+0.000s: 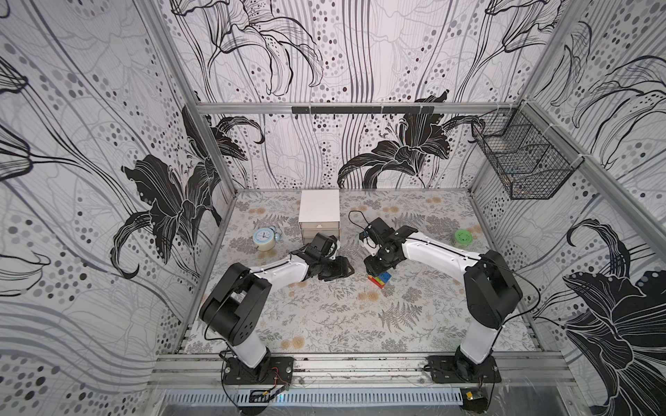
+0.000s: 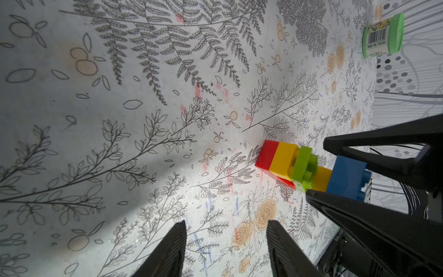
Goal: Assemble the number 5 with lego
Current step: Adjust the lego brick at the center of the board.
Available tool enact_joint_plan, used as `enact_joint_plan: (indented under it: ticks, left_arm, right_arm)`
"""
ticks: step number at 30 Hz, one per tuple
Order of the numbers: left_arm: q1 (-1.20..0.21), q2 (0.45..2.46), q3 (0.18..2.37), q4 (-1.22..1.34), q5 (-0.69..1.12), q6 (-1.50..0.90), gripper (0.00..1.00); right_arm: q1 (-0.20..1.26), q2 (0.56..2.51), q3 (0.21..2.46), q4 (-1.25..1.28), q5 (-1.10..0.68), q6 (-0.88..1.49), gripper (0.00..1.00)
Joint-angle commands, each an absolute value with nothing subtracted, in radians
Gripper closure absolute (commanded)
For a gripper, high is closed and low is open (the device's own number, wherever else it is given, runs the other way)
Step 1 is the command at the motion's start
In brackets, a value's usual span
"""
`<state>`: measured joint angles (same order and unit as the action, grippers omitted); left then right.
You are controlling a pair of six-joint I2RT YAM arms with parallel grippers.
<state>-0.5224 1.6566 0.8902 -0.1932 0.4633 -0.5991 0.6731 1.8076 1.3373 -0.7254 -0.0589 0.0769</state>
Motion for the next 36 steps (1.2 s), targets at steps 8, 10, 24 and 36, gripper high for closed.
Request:
enact_joint_plan:
  ticks: [8,10,24,36]
  left_arm:
    - [-0.497,1.626,0.864,-0.167,0.461,-0.590,0.43]
    - [-0.496,1.624,0.862,-0.167,0.462,-0.589,0.43]
    - [-0.489,1.615,0.843,-0.164,0.458,-0.590,0.44]
    - [-0.487,1.592,0.821,-0.163,0.446,-0.591,0.45]
  right_arm:
    - [0.683,1.863,1.397,-0.816,-0.042,0.043,0.51]
    - [0.683,1.868,1.401,-0.816,-0.041,0.042,0.52]
    - [0.692,1.917,1.449,-0.863,-0.023,0.029,0.61]
    - [0.694,2.011,1.535,-0.983,-0.024,0.016,0.69]
